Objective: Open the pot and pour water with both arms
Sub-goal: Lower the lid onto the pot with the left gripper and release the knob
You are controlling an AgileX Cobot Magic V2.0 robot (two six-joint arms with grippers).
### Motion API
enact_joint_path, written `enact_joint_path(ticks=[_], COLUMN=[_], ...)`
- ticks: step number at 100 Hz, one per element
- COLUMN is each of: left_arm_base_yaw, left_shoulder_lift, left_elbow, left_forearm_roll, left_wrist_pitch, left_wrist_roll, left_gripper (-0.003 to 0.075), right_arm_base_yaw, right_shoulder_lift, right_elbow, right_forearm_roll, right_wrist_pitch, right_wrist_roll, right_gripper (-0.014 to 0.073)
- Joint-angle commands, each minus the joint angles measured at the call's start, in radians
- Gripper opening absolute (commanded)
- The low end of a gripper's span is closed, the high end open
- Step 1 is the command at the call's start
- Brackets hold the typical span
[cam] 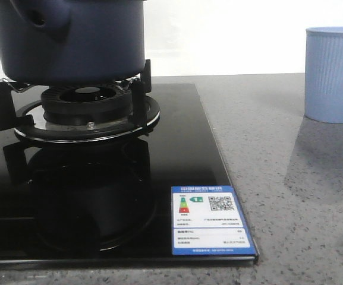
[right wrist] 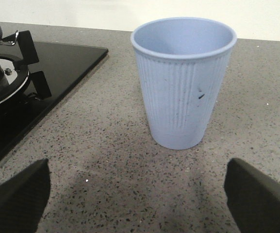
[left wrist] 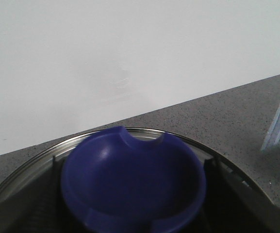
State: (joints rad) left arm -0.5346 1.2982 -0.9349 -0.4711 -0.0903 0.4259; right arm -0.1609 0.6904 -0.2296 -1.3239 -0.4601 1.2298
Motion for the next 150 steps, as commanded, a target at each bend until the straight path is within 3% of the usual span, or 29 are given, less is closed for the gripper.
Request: enact_joint_path(ticks=[1, 26, 57, 68, 73, 82, 87, 88, 93, 94, 95, 98, 102, 127, 134, 150], left_arm_base_yaw=[-0.009, -0.009, 0.018, 0.073, 0.104, 0.166, 0.202, 0.206, 0.234, 0.241, 0.245, 0.258, 0.276, 0.321, 0.321, 0.321], left_shoulder_lift=[-0.06, -0.161, -0.326, -0.382, -0.406, -0.448, -0.472, -0.475, -0.492, -0.497, -0.499, -0.507, -0.518, -0.6, -0.655, -0.841], left_elbow=[-0.036, -0.036, -0.036, -0.036, -0.036, -0.036, -0.036, -0.036, -0.036, -0.036, -0.036, -0.036, -0.036, -0.029, 0.007, 0.206], left_forearm_roll=[0.003, 0.048, 0.131, 0.131, 0.131, 0.131, 0.131, 0.131, 0.131, 0.131, 0.131, 0.131, 0.131, 0.131, 0.131, 0.094], left_wrist_pitch=[-0.09, -0.094, -0.085, -0.052, -0.037, 0.006, 0.027, 0.029, 0.043, 0.044, 0.046, 0.051, 0.056, 0.17, 0.184, 0.072], left_wrist_roll=[-0.002, -0.002, -0.002, -0.002, -0.002, -0.002, -0.002, -0.002, -0.002, -0.002, -0.002, -0.002, -0.002, -0.002, -0.002, -0.002], left_gripper=[0.0491, 0.0489, 0.0484, 0.0424, 0.0373, 0.0253, 0.0181, 0.016, 0.0088, 0.0078, 0.0059, 0.0022, -0.0015, -0.0016, -0.0016, -0.0016], right_arm_base_yaw=[-0.007, -0.007, -0.007, -0.007, -0.007, -0.007, -0.007, -0.007, -0.007, -0.007, -0.007, -0.007, -0.007, -0.007, -0.007, -0.007], right_shoulder_lift=[-0.005, -0.005, -0.005, -0.005, -0.005, -0.005, -0.005, -0.005, -0.005, -0.005, -0.005, -0.005, -0.003, -0.035, -0.075, -0.183], right_elbow=[-0.023, -0.023, -0.033, -0.064, -0.086, -0.141, -0.176, -0.187, -0.228, -0.234, -0.247, -0.281, -0.319, -0.525, -0.513, -0.367], right_forearm_roll=[0.021, 0.021, 0.044, 0.096, 0.127, 0.165, 0.187, 0.193, 0.213, 0.215, 0.217, 0.217, 0.219, 0.144, 0.097, 0.092], right_wrist_pitch=[-0.028, -0.053, -0.269, -0.321, -0.328, -0.33, -0.33, -0.333, -0.342, -0.342, -0.344, -0.345, -0.328, -0.127, -0.155, -0.161], right_wrist_roll=[0.0, 0.0, 0.0, 0.0, 0.0, 0.0, 0.0, 0.0, 0.0, 0.0, 0.0, 0.0, 0.011, 0.052, 0.052, 0.068], right_gripper=[0.0659, 0.0659, 0.0659, 0.0647, 0.0609, 0.0449, 0.0316, 0.0251, 0.0089, 0.0089, 0.0016, -0.0074, -0.0053, -0.0051, -0.0051, -0.0052])
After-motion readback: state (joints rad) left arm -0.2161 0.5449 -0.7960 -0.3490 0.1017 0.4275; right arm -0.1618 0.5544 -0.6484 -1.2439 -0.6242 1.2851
